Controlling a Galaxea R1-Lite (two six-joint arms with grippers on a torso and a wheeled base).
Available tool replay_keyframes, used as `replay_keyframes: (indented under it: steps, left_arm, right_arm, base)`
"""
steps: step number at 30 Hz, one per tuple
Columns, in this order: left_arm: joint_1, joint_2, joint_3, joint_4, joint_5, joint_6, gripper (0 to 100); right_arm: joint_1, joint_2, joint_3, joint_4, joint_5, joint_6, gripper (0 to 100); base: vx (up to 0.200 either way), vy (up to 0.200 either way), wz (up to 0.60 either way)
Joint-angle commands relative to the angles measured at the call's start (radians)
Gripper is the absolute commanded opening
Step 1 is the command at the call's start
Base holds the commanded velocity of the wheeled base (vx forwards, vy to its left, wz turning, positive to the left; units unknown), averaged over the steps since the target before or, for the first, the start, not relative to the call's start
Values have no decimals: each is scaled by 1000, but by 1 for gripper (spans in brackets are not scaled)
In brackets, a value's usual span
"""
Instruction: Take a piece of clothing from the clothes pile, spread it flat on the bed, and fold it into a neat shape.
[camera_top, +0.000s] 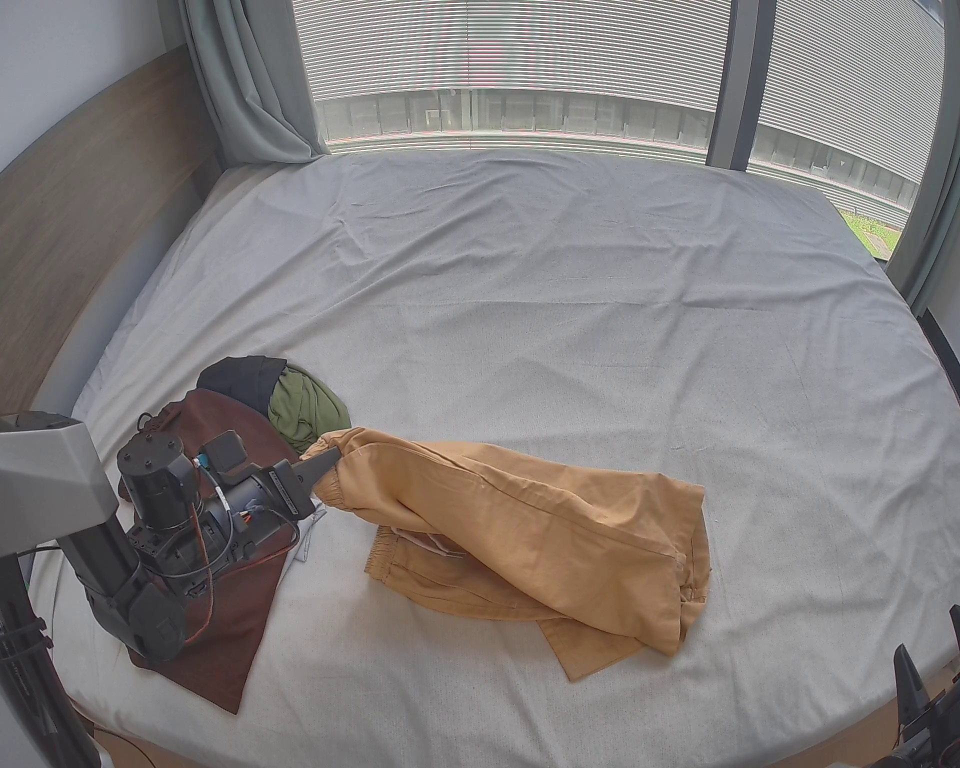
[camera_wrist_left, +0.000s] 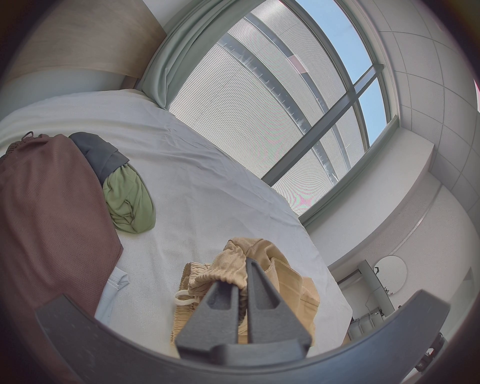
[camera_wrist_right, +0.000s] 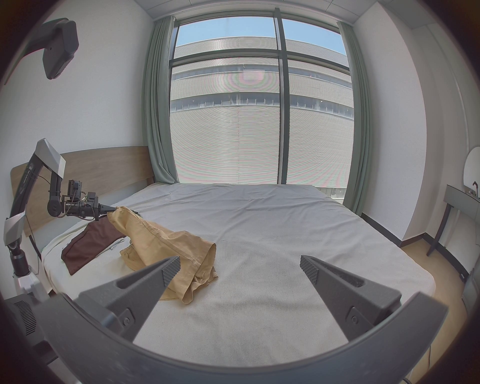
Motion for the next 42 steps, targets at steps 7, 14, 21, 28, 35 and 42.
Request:
replay_keyframes:
  steps: [7,14,21,28,35,42]
  left_arm:
    - [-1,4,0,-1,3,5,0]
    - [-2,2,-1,-1,3,6,0]
    - [-4,-1,-1,-1,5,14,0]
    - [-5,-1,-3,-1,5,26,0]
    - [-5,-31,0,-1,5,26,0]
    - [-5,-31,2,-1,5,26,0]
  right_arm:
    - [-1,-16,16,-1,2,-11,100]
    - [2,166,-211,-105,9,-17,100]
    - [45,355,-252,-41,31,7,100]
    - [48,531,-280,-51,71,122,100]
    - [48,660,-278,-53,203,142,100]
    - [48,765,-281,-73,310,142,100]
  base:
    - [0,0,0]
    - [0,0,0]
    - [0,0,0]
    - [0,0,0]
    - [0,0,0]
    - [0,0,0]
